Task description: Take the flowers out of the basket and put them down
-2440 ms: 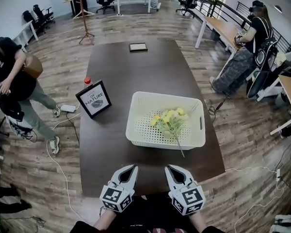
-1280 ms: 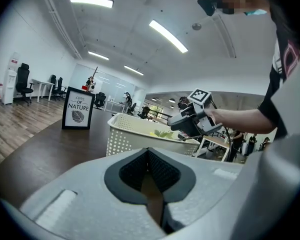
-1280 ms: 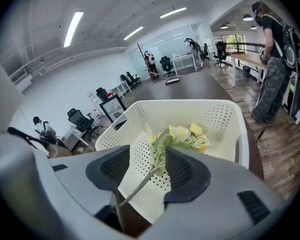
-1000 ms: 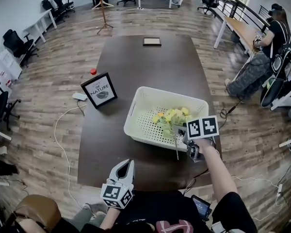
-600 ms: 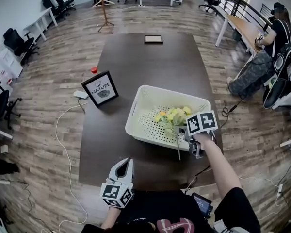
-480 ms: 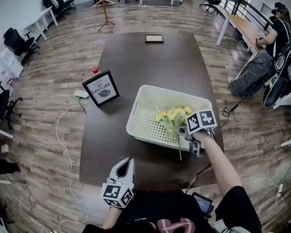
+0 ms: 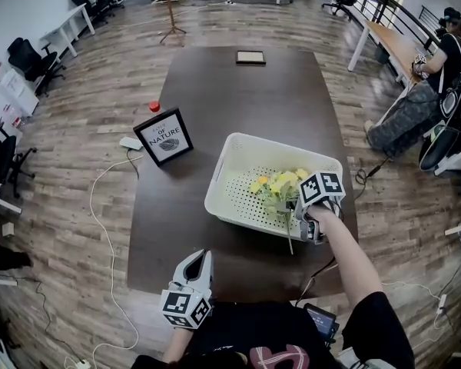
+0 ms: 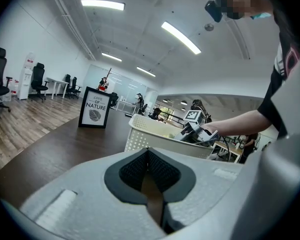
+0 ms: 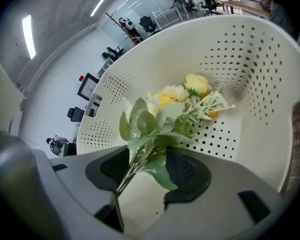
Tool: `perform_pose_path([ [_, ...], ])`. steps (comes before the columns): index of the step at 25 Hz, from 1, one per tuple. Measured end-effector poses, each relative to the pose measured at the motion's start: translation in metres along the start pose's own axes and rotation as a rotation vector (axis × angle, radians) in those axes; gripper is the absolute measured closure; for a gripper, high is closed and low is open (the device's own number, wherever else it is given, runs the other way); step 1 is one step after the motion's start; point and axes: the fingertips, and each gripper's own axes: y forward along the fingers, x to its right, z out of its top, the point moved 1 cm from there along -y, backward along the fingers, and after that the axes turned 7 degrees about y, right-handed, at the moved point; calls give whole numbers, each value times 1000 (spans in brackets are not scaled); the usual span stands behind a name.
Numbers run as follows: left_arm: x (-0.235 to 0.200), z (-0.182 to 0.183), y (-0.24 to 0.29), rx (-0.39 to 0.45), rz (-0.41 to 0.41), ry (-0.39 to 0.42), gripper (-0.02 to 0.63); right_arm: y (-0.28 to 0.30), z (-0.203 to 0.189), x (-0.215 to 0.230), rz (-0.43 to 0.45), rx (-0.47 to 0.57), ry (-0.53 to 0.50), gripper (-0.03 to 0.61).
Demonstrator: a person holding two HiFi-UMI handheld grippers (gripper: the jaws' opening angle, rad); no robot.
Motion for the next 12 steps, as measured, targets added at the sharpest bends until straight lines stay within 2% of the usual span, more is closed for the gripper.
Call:
perform_pose_path([
  [12, -7, -1, 5, -8, -13, -20, 604, 13, -1, -7, 67, -32, 51, 372],
])
